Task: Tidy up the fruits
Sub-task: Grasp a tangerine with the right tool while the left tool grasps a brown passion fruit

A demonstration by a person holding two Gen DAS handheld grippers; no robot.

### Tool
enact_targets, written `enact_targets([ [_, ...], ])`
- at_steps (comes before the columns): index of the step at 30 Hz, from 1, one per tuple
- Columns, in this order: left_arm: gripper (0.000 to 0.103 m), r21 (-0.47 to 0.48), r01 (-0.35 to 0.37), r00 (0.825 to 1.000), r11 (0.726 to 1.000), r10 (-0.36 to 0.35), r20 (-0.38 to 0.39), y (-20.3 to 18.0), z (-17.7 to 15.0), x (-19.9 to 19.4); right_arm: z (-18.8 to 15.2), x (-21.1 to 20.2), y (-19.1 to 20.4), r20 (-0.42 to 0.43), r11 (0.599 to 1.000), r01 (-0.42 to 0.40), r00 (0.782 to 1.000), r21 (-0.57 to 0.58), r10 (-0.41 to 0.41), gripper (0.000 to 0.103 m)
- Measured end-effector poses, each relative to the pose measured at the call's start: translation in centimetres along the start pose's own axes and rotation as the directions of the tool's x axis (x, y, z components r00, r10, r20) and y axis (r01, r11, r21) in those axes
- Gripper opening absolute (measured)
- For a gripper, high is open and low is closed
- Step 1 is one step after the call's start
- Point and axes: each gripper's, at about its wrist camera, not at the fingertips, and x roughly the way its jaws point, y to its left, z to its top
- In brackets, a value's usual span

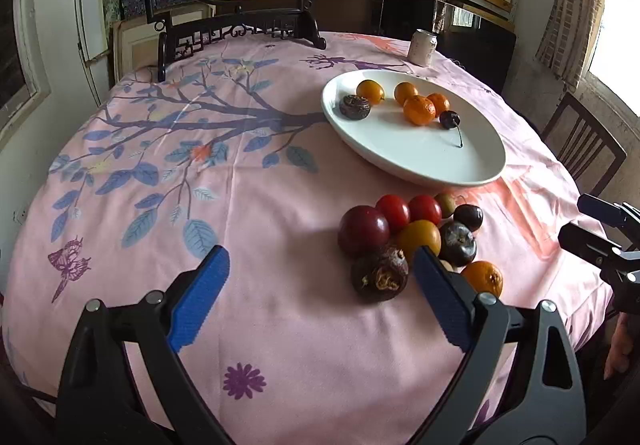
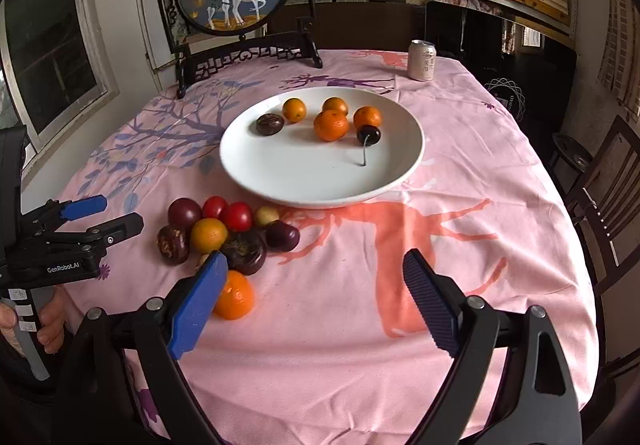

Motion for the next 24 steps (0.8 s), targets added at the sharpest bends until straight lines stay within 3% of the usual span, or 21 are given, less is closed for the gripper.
enact_targets([
  [10, 0.095, -0.016, 0.012, 1.000, 1.000, -0.012, -0.011, 1.0, -1.3, -1.1, -2.1, 3.2, 4.3, -0.109, 0.994, -0.073, 0.992, -0.079, 0.064, 0.090],
  [18, 0.095, -0.018, 0.022, 0.999, 1.000, -0.023, -0.045, 0.8, -1.8, -0.4, -2.5, 6.1, 4.7, -0.157, 0.992, -0.105, 0.983, -0.066, 0.093, 0.089],
  [21, 0.095, -0.015, 0.023, 0.997, 1.000, -0.024, -0.067, 0.4, -1.9, 0.5, -2.6, 7.1, 4.9, -0.182, 0.990, -0.123, 0.977, -0.072, 0.109, 0.044],
  [24, 0.095, -0.007, 0.036, 0.995, 0.999, -0.036, -0.088, -0.2, -2.0, 1.1, -2.6, 6.5, 5.1, -0.174, 0.989, -0.113, 0.980, -0.091, 0.097, 0.041],
])
